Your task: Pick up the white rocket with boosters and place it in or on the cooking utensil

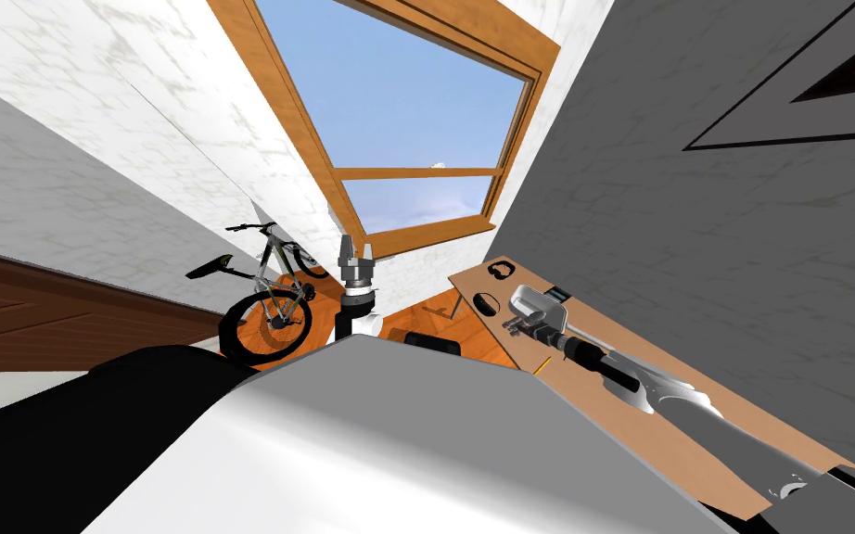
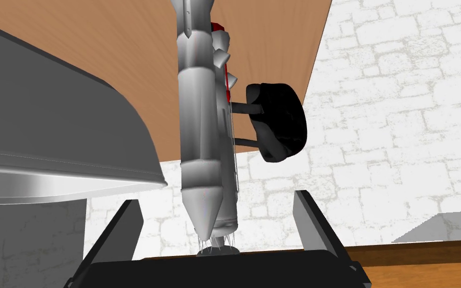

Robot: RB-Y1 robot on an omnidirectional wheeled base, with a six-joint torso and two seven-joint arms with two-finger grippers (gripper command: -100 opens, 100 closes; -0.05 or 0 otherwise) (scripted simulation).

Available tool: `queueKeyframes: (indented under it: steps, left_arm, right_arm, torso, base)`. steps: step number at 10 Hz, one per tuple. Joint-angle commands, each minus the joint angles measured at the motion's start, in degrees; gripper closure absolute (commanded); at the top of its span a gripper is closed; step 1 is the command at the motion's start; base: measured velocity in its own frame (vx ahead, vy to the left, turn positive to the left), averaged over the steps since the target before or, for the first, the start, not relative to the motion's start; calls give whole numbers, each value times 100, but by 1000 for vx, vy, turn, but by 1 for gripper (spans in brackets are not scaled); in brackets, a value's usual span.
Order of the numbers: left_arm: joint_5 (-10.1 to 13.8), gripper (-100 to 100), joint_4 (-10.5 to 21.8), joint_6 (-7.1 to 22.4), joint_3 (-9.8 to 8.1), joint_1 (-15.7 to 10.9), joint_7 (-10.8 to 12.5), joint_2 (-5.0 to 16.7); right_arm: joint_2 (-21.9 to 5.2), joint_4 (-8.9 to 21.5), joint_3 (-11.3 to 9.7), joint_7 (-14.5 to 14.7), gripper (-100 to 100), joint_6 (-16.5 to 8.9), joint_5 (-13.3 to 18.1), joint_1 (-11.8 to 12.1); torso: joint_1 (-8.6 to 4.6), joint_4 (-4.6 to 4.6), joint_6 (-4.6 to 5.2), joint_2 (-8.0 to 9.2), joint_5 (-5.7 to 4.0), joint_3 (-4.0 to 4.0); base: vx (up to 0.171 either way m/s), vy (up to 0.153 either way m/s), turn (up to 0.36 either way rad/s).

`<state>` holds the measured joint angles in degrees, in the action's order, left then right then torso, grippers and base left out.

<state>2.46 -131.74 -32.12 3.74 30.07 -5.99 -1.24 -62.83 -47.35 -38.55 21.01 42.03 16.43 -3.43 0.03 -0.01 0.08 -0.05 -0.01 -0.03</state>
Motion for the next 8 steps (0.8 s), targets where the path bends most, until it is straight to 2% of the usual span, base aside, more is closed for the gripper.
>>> queueKeyframes:
  steps: [1, 5, 6, 7, 8]
  left_arm:
    - [0, 0, 0, 0, 0, 0, 0, 0]
    - [0, 0, 0, 0, 0, 0, 0, 0]
    - [0, 0, 0, 0, 0, 0, 0, 0]
    - [0, 0, 0, 0, 0, 0, 0, 0]
    - [0, 0, 0, 0, 0, 0, 0, 0]
  right_arm:
    - [0, 0, 0, 0, 100, 0, 0, 0]
    - [-5, 0, 1, 2, 100, -4, 0, -1]
    - [-5, 0, 2, 2, 0, -4, 0, -1]
    - [-6, 1, 2, 2, 100, -4, 0, -1]
    - [-6, 1, 2, 2, 0, -4, 0, -1]
  torso:
    - [0, 0, 0, 0, 0, 0]
    - [0, 2, 0, 9, -2, 5]
    - [1, 1, 0, 9, -2, 5]
    - [1, 1, 0, 10, -2, 5]
    - [1, 1, 0, 10, -2, 5]
  base:
    - [0, 0, 0]
    - [0, 0, 0]
    - [0, 0, 0]
    - [0, 0, 0]
    - [0, 0, 0]
